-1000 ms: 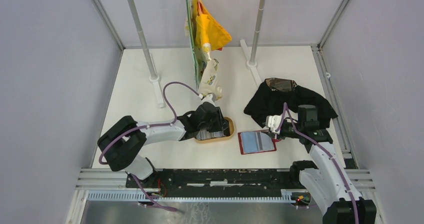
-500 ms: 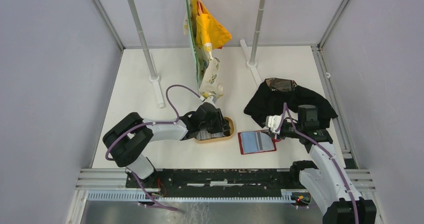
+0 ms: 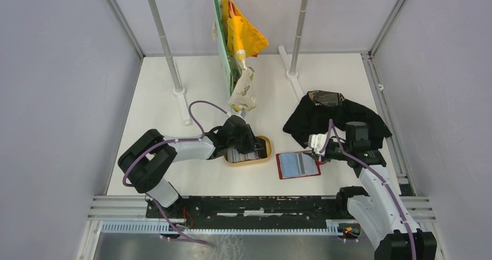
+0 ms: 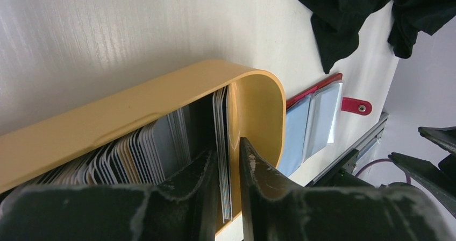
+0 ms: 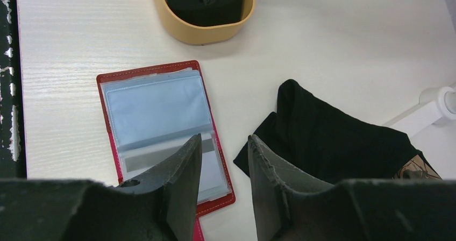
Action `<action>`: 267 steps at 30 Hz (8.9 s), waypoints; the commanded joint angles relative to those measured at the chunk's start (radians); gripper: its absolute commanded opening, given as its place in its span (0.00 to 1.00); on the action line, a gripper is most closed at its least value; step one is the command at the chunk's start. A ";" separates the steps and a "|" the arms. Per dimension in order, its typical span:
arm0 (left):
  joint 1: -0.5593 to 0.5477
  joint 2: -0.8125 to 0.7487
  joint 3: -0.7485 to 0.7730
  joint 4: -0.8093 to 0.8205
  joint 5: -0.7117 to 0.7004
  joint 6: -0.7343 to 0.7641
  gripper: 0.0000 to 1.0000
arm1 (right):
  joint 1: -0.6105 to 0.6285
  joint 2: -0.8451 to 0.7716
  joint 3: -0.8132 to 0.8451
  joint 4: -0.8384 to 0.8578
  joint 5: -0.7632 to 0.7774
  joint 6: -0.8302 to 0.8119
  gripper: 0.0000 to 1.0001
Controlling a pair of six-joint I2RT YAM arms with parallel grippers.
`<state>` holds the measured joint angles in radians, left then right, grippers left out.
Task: Put the credit cards into the card holder
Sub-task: Pick up the credit card from the storage box, then move the storage box to the center of the board, then insert the credit card into the card holder.
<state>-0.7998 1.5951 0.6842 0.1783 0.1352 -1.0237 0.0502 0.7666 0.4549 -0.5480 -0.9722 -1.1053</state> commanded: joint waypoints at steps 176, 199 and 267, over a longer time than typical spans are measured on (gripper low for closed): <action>-0.171 -0.423 -0.272 0.485 0.232 0.508 0.02 | 0.195 0.030 -0.040 0.215 0.007 0.275 0.45; -0.171 -1.034 -0.587 0.157 -0.049 0.343 0.02 | 0.586 0.517 0.068 0.646 0.431 0.743 0.32; -0.246 0.264 -0.142 0.953 -0.023 -0.085 0.02 | 0.234 0.219 0.018 -0.036 0.624 0.165 0.48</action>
<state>-1.0386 1.8397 0.5026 1.1221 0.1299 -1.0843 0.2867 0.9791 0.4389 -0.5762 -0.3367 -0.9398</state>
